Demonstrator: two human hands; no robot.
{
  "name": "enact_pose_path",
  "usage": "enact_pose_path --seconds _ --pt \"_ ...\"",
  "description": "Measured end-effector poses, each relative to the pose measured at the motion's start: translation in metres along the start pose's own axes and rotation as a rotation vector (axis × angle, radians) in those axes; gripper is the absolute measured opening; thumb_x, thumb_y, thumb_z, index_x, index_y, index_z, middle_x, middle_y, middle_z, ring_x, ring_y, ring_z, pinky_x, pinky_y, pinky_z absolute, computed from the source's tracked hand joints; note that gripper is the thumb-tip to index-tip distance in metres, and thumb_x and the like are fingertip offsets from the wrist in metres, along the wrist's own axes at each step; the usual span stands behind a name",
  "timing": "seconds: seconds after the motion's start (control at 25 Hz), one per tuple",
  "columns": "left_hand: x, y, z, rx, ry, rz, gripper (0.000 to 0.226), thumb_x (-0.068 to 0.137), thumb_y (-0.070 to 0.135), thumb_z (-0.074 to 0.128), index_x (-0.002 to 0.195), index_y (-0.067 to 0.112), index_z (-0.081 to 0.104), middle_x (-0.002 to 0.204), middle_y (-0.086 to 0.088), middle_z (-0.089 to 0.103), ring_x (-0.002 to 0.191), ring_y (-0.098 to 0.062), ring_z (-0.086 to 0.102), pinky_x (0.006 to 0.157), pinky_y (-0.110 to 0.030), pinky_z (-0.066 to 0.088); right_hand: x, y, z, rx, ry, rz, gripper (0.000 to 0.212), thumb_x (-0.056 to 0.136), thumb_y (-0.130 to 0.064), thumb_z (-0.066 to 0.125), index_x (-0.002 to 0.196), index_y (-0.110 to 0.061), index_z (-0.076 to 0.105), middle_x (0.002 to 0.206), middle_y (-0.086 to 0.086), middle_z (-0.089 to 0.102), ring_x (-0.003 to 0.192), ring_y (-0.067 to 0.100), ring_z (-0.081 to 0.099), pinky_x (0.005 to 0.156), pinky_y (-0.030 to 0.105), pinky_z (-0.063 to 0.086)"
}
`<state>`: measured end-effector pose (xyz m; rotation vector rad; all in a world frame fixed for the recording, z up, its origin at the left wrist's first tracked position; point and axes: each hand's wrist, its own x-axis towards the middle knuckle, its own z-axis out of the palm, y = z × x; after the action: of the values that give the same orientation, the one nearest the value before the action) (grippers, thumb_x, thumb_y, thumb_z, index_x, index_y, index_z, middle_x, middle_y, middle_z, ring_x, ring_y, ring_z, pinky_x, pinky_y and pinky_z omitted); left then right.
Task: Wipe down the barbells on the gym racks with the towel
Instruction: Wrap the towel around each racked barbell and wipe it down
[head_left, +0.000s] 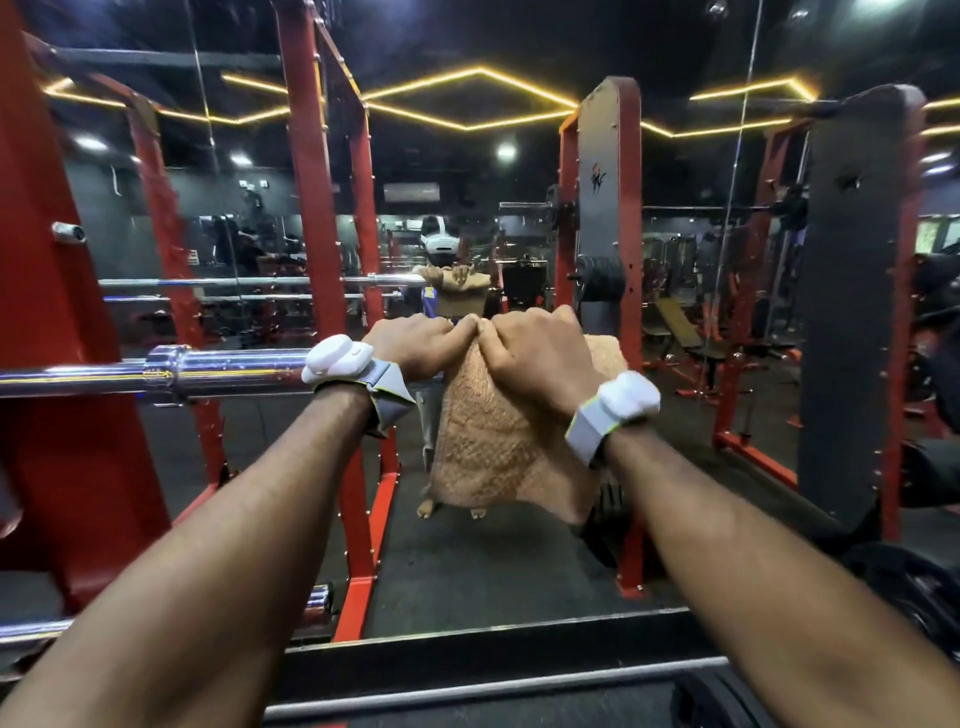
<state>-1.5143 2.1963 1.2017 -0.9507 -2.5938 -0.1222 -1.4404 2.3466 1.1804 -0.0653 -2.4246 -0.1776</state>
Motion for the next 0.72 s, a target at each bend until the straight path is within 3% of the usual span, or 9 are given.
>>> enact_pose_path --seconds 0.08,0.12,0.16,0.28,0.36,0.56,0.64,0.72 --pt "0.003 -0.002 0.0 0.007 -0.005 -0.017 0.053 0.104 0.052 0.016 0.137 0.023 0.046 0.133 -0.013 0.057 0.123 -0.033 0.052 0.095 -0.042 0.041 0.027 0.013 -0.013 0.187 -0.313 0.065 0.053 0.102 -0.048 0.026 0.109 -0.02 0.071 0.119 0.014 0.068 0.112 0.036 0.061 0.087 0.043 0.039" --pt "0.003 -0.003 0.0 -0.001 -0.003 -0.036 0.06 0.102 0.057 0.015 0.131 0.021 0.053 0.132 -0.015 0.058 0.123 -0.033 0.053 0.097 -0.042 0.041 0.035 0.012 -0.014 0.228 -0.362 0.113 0.054 0.102 -0.049 0.026 0.113 -0.02 0.07 0.123 0.015 0.066 0.115 0.036 0.06 0.087 0.042 0.039" --pt "0.004 -0.006 0.0 -0.002 0.003 -0.052 0.066 0.1 0.062 0.013 0.126 0.021 0.058 0.13 -0.016 0.06 0.122 -0.034 0.054 0.097 -0.041 0.041 0.033 0.007 -0.011 0.197 -0.312 0.119 0.054 0.102 -0.048 0.026 0.111 -0.018 0.07 0.121 0.015 0.067 0.114 0.035 0.061 0.087 0.043 0.039" --pt "0.004 -0.006 0.003 0.051 0.004 -0.02 0.064 0.1 0.061 0.013 0.126 0.022 0.056 0.13 -0.015 0.06 0.122 -0.034 0.054 0.098 -0.042 0.042 -0.009 -0.017 0.013 0.006 0.127 0.134 0.044 0.101 -0.041 0.028 0.091 -0.022 0.066 0.099 0.003 0.07 0.095 0.028 0.063 0.086 0.047 0.034" --pt "0.004 -0.006 0.002 0.027 0.004 -0.026 0.065 0.1 0.061 0.014 0.125 0.02 0.058 0.13 -0.015 0.06 0.123 -0.034 0.053 0.097 -0.041 0.041 -0.03 -0.022 0.021 0.001 0.263 0.084 0.036 0.099 -0.043 0.029 0.101 -0.026 0.061 0.102 -0.003 0.064 0.097 0.023 0.057 0.091 0.049 0.033" --pt "0.004 -0.008 0.003 0.017 0.009 -0.026 0.064 0.1 0.061 0.013 0.12 0.023 0.06 0.126 -0.015 0.062 0.12 -0.034 0.055 0.09 -0.041 0.041 -0.032 -0.02 0.02 0.03 0.207 0.031 0.049 0.098 -0.046 0.024 0.132 -0.024 0.051 0.127 -0.003 0.056 0.118 0.02 0.049 0.104 0.054 0.027" --pt "0.003 -0.01 0.002 0.077 -0.001 0.032 0.05 0.102 0.054 0.015 0.126 0.026 0.049 0.127 -0.011 0.061 0.118 -0.034 0.056 0.087 -0.041 0.042 -0.038 -0.024 0.023 0.112 0.111 0.023 0.063 0.096 -0.05 0.016 0.15 -0.021 0.032 0.149 0.0 0.037 0.138 0.022 0.031 0.115 0.059 0.01" --pt "0.004 -0.01 0.001 0.045 -0.018 0.03 0.038 0.105 0.044 0.018 0.132 0.025 0.037 0.132 -0.009 0.057 0.119 -0.034 0.054 0.091 -0.043 0.044 -0.044 -0.023 0.024 0.13 -0.014 -0.015 0.075 0.094 -0.056 0.014 0.158 -0.019 0.005 0.162 0.0 0.008 0.15 0.025 0.004 0.115 0.062 -0.01"
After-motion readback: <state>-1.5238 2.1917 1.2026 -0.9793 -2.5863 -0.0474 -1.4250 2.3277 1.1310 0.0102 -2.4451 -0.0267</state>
